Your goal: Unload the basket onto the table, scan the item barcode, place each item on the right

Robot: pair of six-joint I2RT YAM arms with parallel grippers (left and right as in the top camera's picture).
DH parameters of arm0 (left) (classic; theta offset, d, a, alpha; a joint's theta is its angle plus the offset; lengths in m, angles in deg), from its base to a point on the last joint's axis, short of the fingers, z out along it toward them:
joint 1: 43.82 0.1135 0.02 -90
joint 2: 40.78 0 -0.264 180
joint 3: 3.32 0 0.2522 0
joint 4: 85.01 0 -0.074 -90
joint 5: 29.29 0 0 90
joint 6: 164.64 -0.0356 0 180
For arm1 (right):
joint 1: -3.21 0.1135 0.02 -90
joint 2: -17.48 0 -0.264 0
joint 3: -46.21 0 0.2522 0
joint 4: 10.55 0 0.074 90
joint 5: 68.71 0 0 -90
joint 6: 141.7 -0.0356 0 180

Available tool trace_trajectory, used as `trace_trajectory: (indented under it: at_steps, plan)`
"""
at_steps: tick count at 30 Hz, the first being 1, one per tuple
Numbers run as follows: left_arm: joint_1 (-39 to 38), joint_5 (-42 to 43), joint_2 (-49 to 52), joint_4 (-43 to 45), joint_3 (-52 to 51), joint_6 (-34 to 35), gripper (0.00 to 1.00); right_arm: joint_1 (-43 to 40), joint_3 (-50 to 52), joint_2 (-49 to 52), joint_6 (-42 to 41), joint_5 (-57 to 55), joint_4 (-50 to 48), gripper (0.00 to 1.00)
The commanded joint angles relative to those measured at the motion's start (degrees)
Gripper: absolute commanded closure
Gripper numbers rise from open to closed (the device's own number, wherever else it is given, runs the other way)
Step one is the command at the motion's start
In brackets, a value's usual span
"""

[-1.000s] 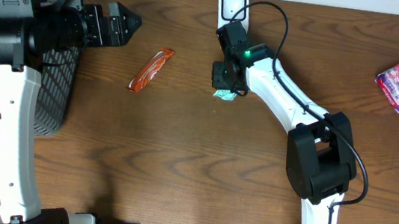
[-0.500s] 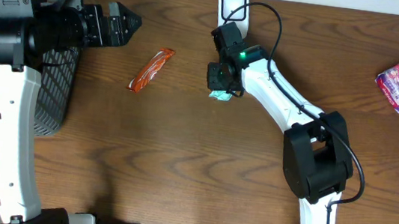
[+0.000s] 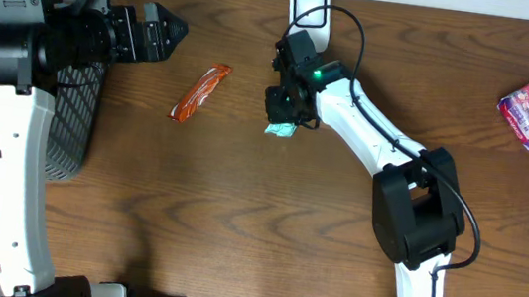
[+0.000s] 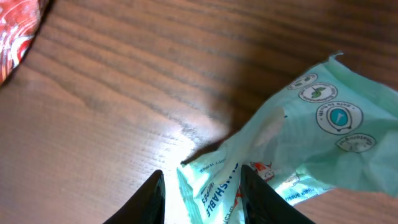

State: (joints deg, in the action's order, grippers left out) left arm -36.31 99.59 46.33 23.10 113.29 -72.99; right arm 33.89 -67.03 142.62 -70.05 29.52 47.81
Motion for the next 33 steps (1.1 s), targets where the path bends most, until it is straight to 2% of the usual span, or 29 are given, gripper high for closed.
trace_trajectory:
  at_steps: [1,7,10,17,25,33]
  plan:
    - [0.1,0.5,0.2,0.0,0.2,-0.1,0.02,0.7,-3.4,1.1,1.8,0.6,2.4,0.66]
    - [0.1,0.5,0.2,0.0,0.2,-0.1,0.02,0.8,-7.6,1.1,1.7,-4.1,7.7,0.60]
    - [0.1,0.5,0.2,0.0,0.2,-0.1,0.02,0.9,-7.8,1.1,1.7,-4.9,8.5,0.46]
    - [0.1,0.5,0.2,0.0,0.2,-0.1,0.02,0.5,-7.7,1.1,1.7,-9.5,9.7,0.25]
    - [0.1,0.5,0.2,0.0,0.2,-0.1,0.02,0.5,-7.6,1.1,-0.1,-10.6,10.1,0.25]
    - [0.1,0.5,0.2,0.0,0.2,-0.1,0.02,0.5,-7.2,1.1,-6.9,-18.5,11.5,0.30]
